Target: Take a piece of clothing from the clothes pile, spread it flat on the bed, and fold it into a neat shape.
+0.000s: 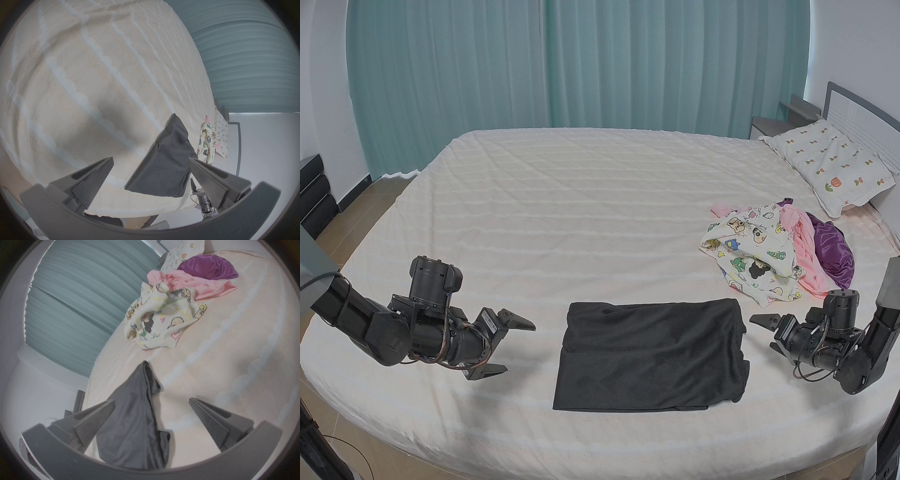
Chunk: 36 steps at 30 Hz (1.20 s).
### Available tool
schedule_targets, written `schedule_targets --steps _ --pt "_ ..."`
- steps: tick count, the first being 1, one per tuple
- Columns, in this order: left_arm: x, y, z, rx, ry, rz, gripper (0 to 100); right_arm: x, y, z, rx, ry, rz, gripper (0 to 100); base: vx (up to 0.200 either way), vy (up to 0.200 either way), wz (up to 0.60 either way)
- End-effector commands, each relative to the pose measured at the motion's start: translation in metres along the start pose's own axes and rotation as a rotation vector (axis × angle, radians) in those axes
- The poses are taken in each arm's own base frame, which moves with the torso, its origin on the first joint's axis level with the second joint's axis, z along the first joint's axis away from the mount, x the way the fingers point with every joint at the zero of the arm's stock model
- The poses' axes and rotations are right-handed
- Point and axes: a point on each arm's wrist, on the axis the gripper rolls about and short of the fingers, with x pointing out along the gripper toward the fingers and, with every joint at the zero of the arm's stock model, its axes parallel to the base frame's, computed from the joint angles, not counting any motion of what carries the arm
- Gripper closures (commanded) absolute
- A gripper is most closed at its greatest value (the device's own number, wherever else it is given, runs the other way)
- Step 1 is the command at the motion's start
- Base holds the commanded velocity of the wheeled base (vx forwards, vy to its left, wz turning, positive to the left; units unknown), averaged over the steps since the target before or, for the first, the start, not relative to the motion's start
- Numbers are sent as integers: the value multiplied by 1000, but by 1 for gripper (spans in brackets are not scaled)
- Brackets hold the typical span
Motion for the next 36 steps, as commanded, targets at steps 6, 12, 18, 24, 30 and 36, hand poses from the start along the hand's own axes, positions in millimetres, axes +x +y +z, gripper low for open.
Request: schedule_targets --steps 6,12,18,24,30,36 --pt "6 0 -7 12 24 6 0 -16 -4 -2 29 -15 18 0 -200 0 0" --pt "24 -11 3 93 -35 -105 0 -20 -4 -12 22 22 7 0 0 0 0" --pt "61 -15 20 280 -64 -122 0 -19 1 -15 4 13 41 0 0 0 0" --pt "116 -26 24 452 -125 -70 0 -18 -8 -19 4 1 33 0 0 0 0" --pt "130 -33 14 548 -108 -81 0 -15 -14 -25 -18 -16 45 0 0 0 0" --pt "140 -42 -5 591 -77 -103 0 -14 -13 -26 -21 -13 49 0 0 0 0"
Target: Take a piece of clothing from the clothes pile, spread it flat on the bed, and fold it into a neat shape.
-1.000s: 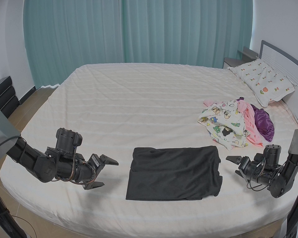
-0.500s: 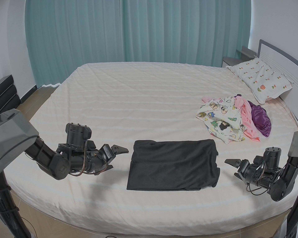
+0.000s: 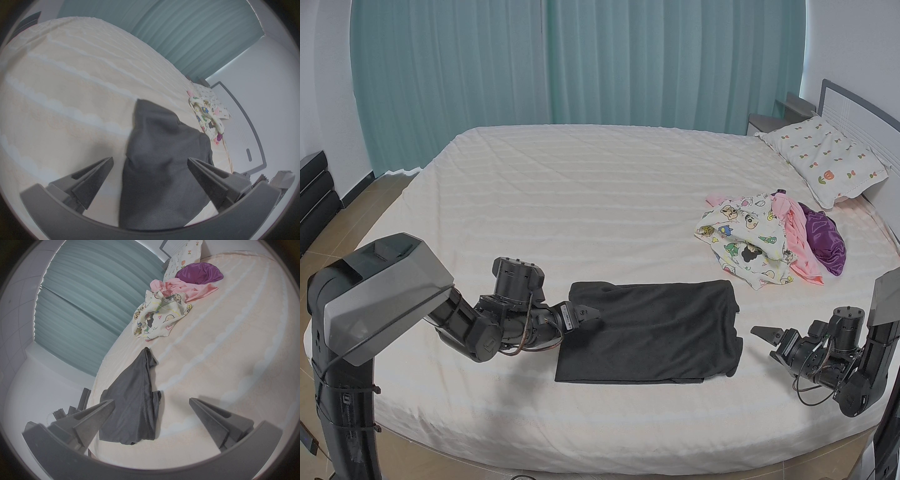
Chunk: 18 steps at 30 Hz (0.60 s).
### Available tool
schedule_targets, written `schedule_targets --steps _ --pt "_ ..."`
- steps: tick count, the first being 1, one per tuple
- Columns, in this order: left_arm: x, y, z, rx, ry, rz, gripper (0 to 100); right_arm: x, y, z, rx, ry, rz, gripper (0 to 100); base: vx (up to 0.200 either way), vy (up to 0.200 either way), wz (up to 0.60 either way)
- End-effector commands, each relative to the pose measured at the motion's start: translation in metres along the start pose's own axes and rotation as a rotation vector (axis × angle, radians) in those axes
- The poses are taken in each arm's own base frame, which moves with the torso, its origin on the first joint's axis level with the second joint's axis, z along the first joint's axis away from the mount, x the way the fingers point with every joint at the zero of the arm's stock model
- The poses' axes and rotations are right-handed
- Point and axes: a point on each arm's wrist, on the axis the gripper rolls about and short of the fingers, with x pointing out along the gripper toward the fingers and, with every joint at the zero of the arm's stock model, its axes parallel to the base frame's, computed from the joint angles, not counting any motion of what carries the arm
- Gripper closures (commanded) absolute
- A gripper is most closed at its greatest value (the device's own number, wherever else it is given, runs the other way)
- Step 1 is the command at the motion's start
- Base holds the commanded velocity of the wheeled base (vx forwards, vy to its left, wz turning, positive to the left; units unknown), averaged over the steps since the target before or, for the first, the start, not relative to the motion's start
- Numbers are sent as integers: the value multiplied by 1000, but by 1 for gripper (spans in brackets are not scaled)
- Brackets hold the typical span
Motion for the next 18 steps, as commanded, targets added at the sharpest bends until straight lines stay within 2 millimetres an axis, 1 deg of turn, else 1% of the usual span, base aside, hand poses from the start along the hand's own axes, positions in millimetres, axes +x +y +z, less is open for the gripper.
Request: schedule_targets --steps 1,3,7,8,12,18 --pt "13 -5 -13 16 32 -8 0 3 -4 -5 3 19 -12 0 0 0 0" --pt "15 -13 -11 25 23 -26 0 2 -4 -5 3 21 -12 0 0 0 0" --pt "16 -17 -7 31 11 -37 0 3 -4 -5 4 22 -14 0 0 0 0" --pt "16 -17 -7 31 7 -35 100 2 -4 -5 3 21 -12 0 0 0 0" --pt "13 -16 -8 29 0 -14 100 2 -4 -5 4 22 -14 0 0 0 0" --pt "11 -7 -11 21 -8 39 100 2 -4 -6 4 23 -15 0 0 0 0"
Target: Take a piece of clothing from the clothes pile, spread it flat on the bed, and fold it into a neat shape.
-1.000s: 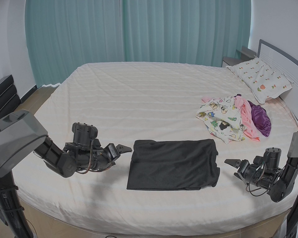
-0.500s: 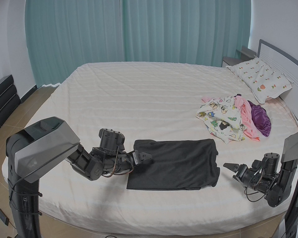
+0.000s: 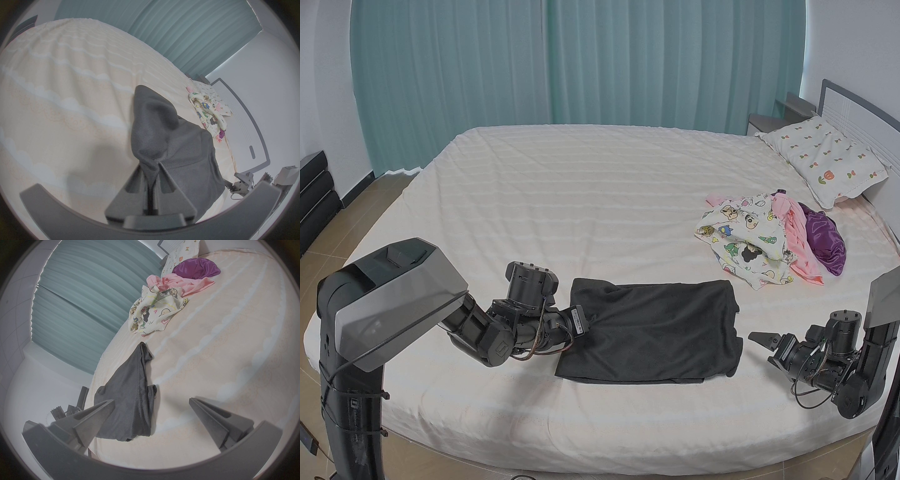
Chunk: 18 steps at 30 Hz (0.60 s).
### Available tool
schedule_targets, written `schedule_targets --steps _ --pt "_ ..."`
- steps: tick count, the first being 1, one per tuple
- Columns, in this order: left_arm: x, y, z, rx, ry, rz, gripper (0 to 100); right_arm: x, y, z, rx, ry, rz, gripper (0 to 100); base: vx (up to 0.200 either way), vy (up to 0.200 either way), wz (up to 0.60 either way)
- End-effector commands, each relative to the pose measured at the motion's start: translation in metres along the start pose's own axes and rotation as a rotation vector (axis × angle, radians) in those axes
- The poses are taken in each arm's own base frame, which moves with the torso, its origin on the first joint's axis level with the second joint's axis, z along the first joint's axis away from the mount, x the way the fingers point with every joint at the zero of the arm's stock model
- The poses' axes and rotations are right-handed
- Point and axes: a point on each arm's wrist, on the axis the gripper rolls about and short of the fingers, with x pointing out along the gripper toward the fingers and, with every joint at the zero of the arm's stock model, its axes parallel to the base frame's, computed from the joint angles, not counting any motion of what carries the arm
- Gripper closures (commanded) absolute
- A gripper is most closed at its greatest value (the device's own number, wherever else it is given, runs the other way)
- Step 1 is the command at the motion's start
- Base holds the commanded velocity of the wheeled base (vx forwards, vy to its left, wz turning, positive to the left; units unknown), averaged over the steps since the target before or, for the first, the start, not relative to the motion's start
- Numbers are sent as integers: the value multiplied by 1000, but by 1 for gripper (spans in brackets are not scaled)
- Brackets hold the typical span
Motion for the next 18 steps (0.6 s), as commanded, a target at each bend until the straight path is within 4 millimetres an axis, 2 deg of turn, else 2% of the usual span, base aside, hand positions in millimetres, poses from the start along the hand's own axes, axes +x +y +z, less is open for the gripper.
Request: schedule_targets --steps 1,6,12,18 --pt "-4 5 0 -6 -11 33 100 0 0 0 -4 -5 6 0 0 0 0" --pt "-13 12 3 -19 -22 58 100 0 0 0 -1 -3 4 0 0 0 0" --pt "-26 18 17 -40 -62 72 100 1 0 0 -3 -3 4 0 0 0 0" --pt "-41 30 15 -67 -47 112 100 1 -1 0 -2 -1 2 0 0 0 0"
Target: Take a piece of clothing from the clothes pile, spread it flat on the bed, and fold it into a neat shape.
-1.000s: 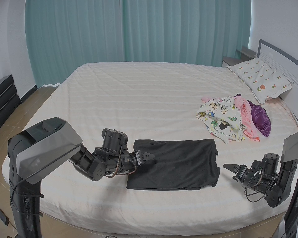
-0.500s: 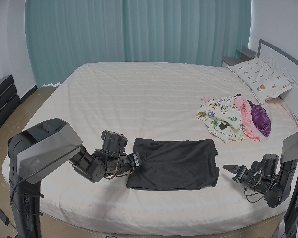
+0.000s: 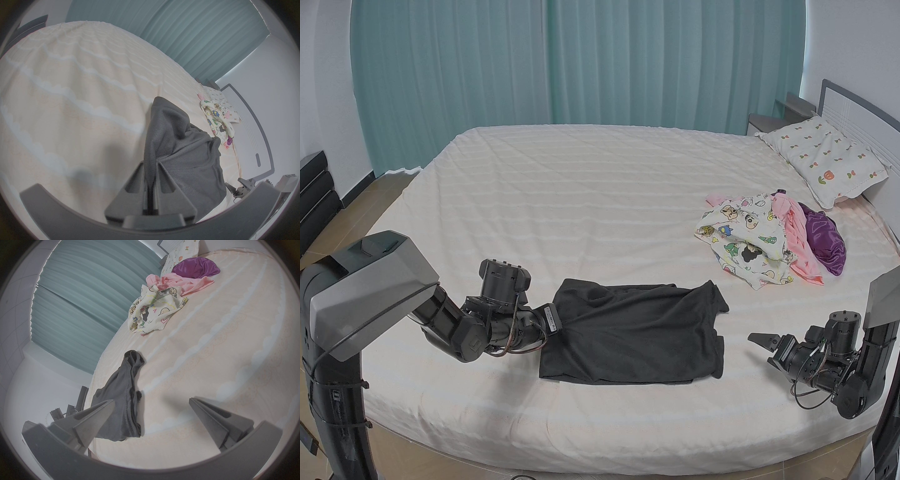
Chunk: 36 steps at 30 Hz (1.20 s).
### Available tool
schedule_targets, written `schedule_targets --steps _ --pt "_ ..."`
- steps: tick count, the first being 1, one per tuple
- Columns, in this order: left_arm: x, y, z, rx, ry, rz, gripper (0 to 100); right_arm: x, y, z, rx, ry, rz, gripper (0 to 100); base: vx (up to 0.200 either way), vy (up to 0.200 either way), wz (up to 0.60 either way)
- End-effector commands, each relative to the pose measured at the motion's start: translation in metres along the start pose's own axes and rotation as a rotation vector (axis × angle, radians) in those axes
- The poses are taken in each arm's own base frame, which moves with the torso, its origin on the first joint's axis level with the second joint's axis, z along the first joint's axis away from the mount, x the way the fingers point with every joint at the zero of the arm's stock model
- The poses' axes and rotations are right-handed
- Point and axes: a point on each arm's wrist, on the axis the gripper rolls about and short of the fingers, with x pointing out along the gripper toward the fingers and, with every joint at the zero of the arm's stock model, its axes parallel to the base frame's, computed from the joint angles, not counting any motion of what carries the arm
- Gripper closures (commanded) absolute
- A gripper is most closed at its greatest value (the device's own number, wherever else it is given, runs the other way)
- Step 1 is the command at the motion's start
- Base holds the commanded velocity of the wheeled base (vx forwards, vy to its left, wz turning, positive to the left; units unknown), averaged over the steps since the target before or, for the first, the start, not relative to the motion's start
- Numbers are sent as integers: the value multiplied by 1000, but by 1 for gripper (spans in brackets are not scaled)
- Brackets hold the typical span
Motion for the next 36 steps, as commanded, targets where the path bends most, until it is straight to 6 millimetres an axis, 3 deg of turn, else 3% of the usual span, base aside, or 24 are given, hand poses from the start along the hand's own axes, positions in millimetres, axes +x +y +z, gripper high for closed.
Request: schedule_targets --steps 1,9,18,36 --pt "-12 5 4 -17 -12 15 100 1 0 0 -2 -3 6 0 0 0 0" --pt "-24 19 8 -111 -29 50 100 1 0 0 0 -3 6 0 0 0 0" --pt "-40 37 19 -253 -69 80 100 1 0 0 1 -2 7 0 -67 200 0" --pt "-51 51 35 -277 -122 88 100 2 -1 0 2 1 6 0 0 200 0"
